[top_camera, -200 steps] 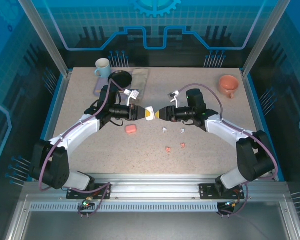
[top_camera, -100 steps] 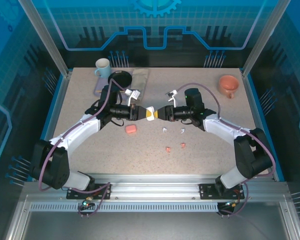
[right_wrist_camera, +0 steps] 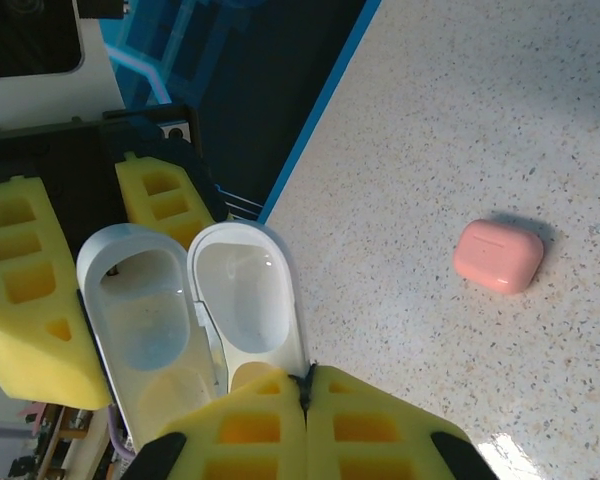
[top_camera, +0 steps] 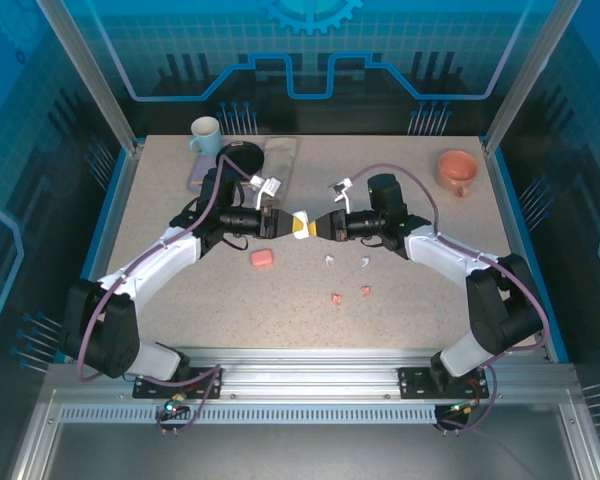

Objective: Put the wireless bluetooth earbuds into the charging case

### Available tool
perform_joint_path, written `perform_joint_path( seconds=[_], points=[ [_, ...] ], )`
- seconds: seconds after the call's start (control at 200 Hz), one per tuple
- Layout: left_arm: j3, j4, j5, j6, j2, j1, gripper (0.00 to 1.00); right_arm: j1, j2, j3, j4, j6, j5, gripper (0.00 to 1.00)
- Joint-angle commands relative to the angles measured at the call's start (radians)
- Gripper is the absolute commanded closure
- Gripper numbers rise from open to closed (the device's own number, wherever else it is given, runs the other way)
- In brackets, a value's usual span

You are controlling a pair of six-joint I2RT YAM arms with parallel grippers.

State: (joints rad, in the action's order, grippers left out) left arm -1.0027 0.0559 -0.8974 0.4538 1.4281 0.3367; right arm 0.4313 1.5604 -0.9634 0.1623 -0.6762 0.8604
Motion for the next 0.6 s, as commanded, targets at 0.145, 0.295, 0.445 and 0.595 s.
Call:
perform_joint_path(
  seconds=[0.145,0.295,0.445,0.595],
  points=[
    [-0.041,-0.015,-0.024,-0.023,0.016,0.011,0.51,-0.005,-0.003,-0.098,-0.191,0.113,-0.022,1.00],
    [-0.068,0.047,-0.016,-0.078,0.012,0.009,0.22,-0.008,0.013,-0.235,-0.507,0.321,-0.096,1.00],
    [-0.118,0.135,-0.021,-0.144,0.020,-0.010,0.14,-0.008,0.032,-0.325,-0.687,0.454,-0.181,1.00],
    [-0.156,0.198,-0.061,-0.195,0.028,-0.046,0.12,-0.005,0.031,-0.375,-0.778,0.540,-0.252,1.00]
  ],
)
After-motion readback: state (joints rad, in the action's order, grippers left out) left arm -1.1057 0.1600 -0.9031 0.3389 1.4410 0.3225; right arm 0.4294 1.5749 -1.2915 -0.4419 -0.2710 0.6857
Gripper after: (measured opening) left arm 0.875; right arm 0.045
